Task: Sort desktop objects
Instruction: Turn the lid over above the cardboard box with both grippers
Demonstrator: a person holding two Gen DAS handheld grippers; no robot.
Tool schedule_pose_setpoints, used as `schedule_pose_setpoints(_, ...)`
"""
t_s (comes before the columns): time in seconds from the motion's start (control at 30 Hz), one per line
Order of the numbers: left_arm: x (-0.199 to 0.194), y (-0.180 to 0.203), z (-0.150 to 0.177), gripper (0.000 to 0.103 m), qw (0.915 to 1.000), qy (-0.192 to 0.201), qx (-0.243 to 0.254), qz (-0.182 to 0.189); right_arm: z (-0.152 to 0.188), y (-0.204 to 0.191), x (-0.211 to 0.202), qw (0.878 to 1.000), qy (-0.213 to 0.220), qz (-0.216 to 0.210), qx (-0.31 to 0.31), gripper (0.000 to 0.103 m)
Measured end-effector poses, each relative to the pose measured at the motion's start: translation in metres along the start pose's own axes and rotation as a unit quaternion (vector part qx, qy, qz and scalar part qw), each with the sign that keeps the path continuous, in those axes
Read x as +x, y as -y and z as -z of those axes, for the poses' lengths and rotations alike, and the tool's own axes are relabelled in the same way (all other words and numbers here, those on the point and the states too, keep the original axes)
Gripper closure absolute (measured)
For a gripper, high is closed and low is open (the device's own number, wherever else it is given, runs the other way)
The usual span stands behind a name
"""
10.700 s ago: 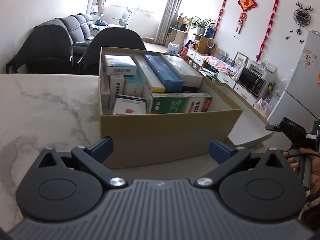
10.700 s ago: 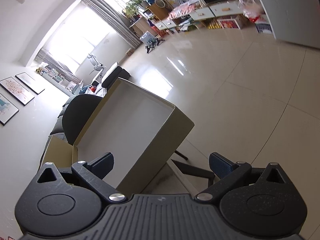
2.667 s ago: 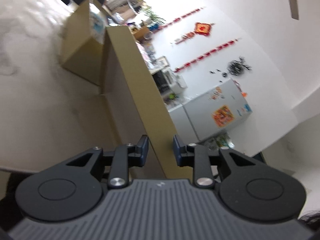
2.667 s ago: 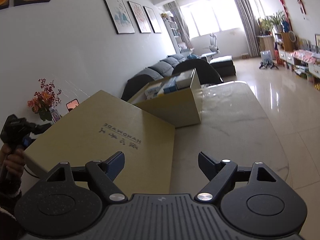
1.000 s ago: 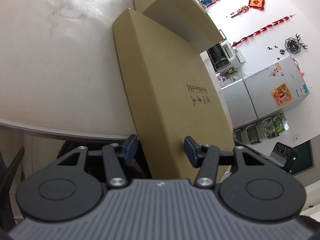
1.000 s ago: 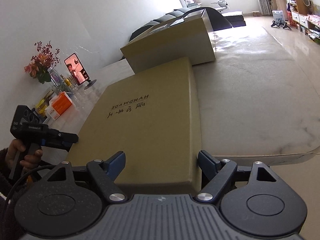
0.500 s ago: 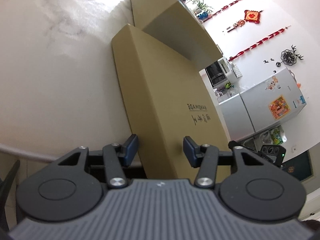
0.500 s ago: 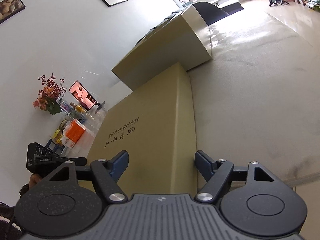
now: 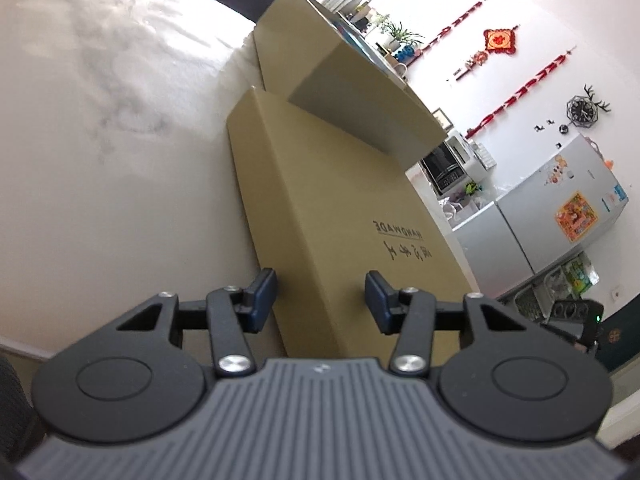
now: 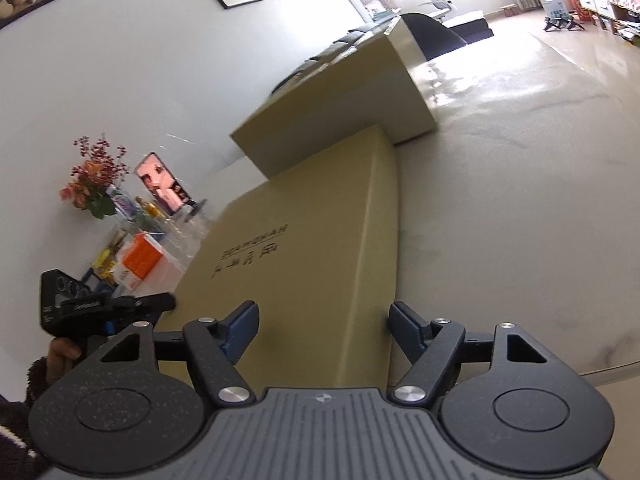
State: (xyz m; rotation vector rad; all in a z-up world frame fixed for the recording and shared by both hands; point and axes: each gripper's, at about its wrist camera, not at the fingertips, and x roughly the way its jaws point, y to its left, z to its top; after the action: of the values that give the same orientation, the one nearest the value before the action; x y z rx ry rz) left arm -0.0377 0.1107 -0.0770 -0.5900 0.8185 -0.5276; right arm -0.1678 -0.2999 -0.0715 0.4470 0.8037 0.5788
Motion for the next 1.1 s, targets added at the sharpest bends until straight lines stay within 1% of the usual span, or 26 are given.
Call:
schedule_pose_setpoints(0.27, -0.012, 0.001, 0.009, 0.057, 0.9996, -0.012, 0.003, -0.025, 0.01, -0.017, -0.001, 1.0, -0.018, 0.002, -0.014, 0.029)
schedule_pose_setpoints(0.43, -0.02, 0.004, 0.015, 0.057, 0.9994, -0.018, 0.005, -0.03, 0.019, -0.029, -0.005, 0.999, -0.028, 0.002, -0.021, 0.029)
schedule_pose_setpoints(0.57, -0.022, 0.003, 0.02, 0.057, 0.9994, -0.02, 0.005, -0.027, 0.03, -0.03, -0.01, 1.0, -0.025, -0.001, -0.016, 0.029)
schedule_pose_setpoints(0.83, -0.026, -0.012, 0.021, 0.056, 0.999, -0.04, -0.016, -0.007, 0.04, -0.019, -0.014, 1.0, -0.016, -0.011, 0.017, 0.029)
schedule_pose_setpoints(0.93, -0.025, -0.021, 0.022, 0.056, 0.9976, -0.055, -0.039, 0.016, 0.041, -0.014, -0.013, 0.999, -0.016, -0.02, 0.032, 0.029)
schedule_pose_setpoints(1.1, -0.021, -0.035, 0.027, 0.055, 0.9937, -0.068, -0.074, 0.049, 0.043, -0.003, -0.01, 0.997, -0.018, -0.044, 0.057, 0.03)
